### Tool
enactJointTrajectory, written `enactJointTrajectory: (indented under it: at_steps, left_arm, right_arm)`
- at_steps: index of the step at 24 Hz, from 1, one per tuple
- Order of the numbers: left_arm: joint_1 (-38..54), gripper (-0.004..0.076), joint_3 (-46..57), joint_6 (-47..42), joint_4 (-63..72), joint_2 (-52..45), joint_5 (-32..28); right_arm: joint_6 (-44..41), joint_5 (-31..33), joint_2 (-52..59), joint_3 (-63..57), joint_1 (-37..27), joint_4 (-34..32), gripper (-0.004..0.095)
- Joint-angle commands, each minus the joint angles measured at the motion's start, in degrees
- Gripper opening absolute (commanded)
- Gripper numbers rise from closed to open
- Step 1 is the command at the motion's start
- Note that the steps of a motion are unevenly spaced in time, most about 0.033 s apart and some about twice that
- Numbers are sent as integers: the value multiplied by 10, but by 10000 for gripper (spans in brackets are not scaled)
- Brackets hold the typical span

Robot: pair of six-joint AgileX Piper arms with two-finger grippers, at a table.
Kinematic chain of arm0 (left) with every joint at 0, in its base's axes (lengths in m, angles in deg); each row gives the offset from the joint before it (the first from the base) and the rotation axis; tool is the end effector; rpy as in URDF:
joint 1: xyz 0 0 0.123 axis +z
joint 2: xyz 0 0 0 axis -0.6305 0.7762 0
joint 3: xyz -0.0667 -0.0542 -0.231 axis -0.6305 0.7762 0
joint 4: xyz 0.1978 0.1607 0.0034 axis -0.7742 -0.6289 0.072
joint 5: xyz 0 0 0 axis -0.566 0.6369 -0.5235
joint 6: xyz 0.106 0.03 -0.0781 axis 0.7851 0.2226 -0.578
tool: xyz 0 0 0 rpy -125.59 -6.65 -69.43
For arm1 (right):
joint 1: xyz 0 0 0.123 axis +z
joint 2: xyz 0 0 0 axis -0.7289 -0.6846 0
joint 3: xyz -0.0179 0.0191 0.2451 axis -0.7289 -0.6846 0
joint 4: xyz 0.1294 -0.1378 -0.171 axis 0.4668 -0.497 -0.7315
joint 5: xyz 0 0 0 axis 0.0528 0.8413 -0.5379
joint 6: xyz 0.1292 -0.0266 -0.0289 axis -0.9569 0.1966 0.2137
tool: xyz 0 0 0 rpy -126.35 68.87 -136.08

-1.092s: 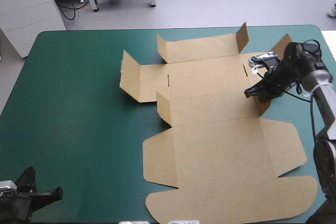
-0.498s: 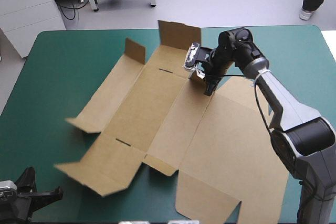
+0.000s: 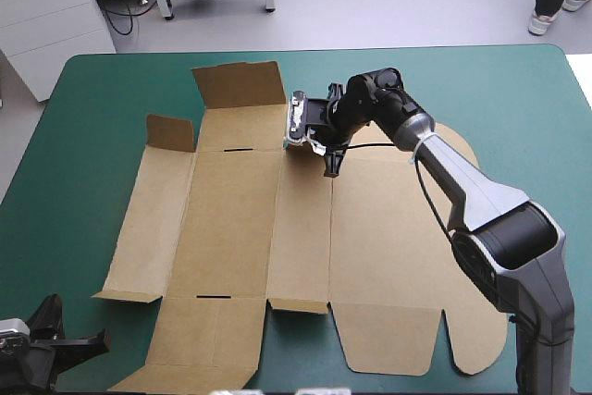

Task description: Fold the box

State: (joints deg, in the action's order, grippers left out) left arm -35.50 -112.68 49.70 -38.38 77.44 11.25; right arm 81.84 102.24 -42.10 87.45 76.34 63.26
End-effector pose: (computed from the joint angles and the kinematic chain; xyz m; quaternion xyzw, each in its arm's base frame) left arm 0.0891 0.0176 0.2653 -0.0805 0.8037 0.0330 0.5887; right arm 0.3983 0.2509 0.2238 -0.6878 0.6669 0.0041 0.2866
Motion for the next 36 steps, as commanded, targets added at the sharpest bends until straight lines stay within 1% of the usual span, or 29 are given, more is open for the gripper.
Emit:
enactJointTrajectory:
  at_steps: [1, 2, 4, 5, 6, 7, 8, 9, 10, 11, 12, 13, 14, 16, 17, 18, 19, 21, 22, 24, 26, 27, 29, 31, 33, 35, 36]
  left_arm:
    - [0, -32, -13, -4, 3, -5, -42]
    - [0, -32, -13, -4, 3, -5, -42]
    - [0, -32, -13, -4, 3, -5, -42]
    - [0, -32, -13, -4, 3, -5, -42]
    - [0, -32, -13, -4, 3, -5, -42]
    - [0, -32, -13, -4, 3, -5, -42]
    - [0, -32, -13, -4, 3, -5, -42]
    - [0, -32, -13, -4, 3, -5, -42]
    - [0, -32, -13, -4, 3, -5, -42]
    - [0, -32, -13, -4, 3, -5, -42]
    - [0, -32, -13, -4, 3, -5, -42]
    - [0, -32, -13, -4, 3, -5, -42]
    - [0, -32, -13, -4, 3, -5, -42]
    - [0, -32, -13, -4, 3, -5, -42]
    - [0, -32, -13, -4, 3, -5, -42]
    - [0, -32, -13, -4, 3, -5, -42]
    - [0, -32, -13, -4, 3, -5, -42]
    - [0, -31, -13, -4, 3, -5, -42]
    - [0, -30, -13, -4, 3, -5, -42]
    - [0, -17, -13, -4, 3, -5, -42]
    - [0, 15, -13, -4, 3, -5, -42]
    - [0, 43, -13, -4, 3, -5, -42]
    - [0, 127, -13, -2, 3, -5, -42]
    - [0, 223, -13, -2, 2, -5, -42]
    - [0, 336, -13, -2, 0, -5, -43]
    - [0, 410, -14, -2, -2, 0, -48]
    - [0, 431, -15, -2, -2, 5, -53]
  right_arm:
    - [6, -38, 24, 20, 4, 30, -19]
    - [6, -39, 22, 20, 4, 30, -12]
    - [6, -39, 16, 20, 4, 30, 51]
    - [3, -38, 15, 20, 4, 31, 149]
    - [3, -38, 15, 20, 4, 31, 214]
    - [2, -40, 15, 20, 4, 34, 347]
    - [-1, -40, 18, 22, 4, 35, 437]
    - [-23, -40, 22, 33, 4, 35, 536]
    - [-48, -39, 26, 41, 4, 35, 569]
    - [-100, -37, 34, 61, 4, 35, 580]
    - [-155, -30, 43, 81, 4, 30, 572]
    - [-176, -27, 49, 89, 4, 24, 559]
    - [-210, -20, 55, 100, 4, 14, 525]
    - [-287, -5, 65, 118, 4, -9, 396]
    - [-349, 2, 73, 125, 3, -19, 232]
    - [-379, 2, 79, 128, 0, -21, 128]
    - [-430, 1, 88, 128, -4, -27, -20]
    - [-504, 21, 103, 128, -19, -49, -6]
    - [-525, 33, 106, 128, -26, -57, -6]
    - [-544, 66, 115, 128, -38, -69, -6]
    - [-552, 93, 121, 128, -48, -70, -6]
    - [-555, 104, 127, 128, -54, -70, -6]
    - [-562, 115, 141, 128, -56, -76, -6]
    - [-566, 118, 158, 128, -57, -89, -6]
    - [-566, 125, 179, 128, -60, -91, -6]
    - [-569, 134, 198, 123, -61, -99, -6]
    - [-568, 135, 212, 114, -61, -103, -6]
